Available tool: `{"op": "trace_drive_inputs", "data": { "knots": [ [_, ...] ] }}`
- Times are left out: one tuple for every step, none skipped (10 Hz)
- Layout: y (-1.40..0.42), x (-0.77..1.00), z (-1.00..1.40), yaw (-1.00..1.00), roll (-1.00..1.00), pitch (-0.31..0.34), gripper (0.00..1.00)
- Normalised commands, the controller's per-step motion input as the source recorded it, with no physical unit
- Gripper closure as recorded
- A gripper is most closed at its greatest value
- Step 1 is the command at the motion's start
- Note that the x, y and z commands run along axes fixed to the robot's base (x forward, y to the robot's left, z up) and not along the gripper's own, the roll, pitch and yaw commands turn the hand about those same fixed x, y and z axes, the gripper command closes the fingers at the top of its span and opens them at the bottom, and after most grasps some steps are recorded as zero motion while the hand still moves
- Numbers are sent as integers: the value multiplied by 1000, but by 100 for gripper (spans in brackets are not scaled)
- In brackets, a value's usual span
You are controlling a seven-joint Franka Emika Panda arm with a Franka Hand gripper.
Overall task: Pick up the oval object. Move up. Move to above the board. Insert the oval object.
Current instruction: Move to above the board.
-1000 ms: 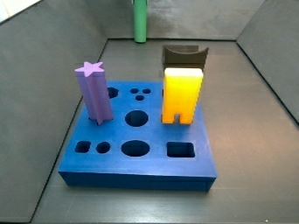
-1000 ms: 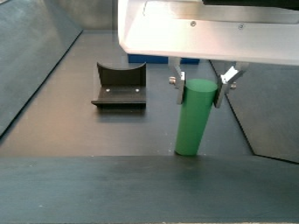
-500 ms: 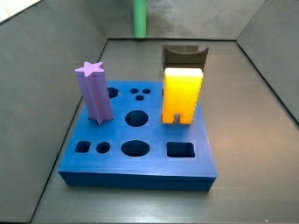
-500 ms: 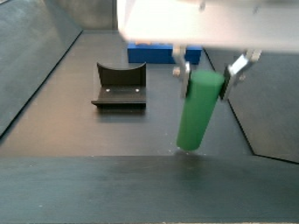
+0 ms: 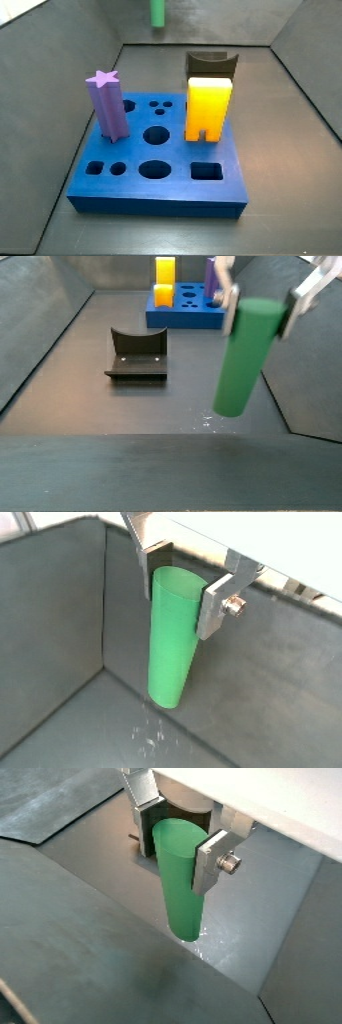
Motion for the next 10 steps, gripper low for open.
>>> {"op": "trace_drive_inputs", "data": {
  "knots": [
    [118,-58,810,-6,111,170,100],
    [60,-33,613,17,81,143,100],
    [41,-24,513,25,72,127,100],
    [19,-16,311,31,60,105,100],
    [-1000,86,147,476,-262,250,100],
    [-1000,90,138,435,-229,217,100],
    [-1000,87,143,310,-165,137,100],
    [-1000,86,143,188,-123,60,100],
    [-1000,86,142,79,-41,7,100],
    [-1000,81,143,40,-20,-4,100]
  ]
}}
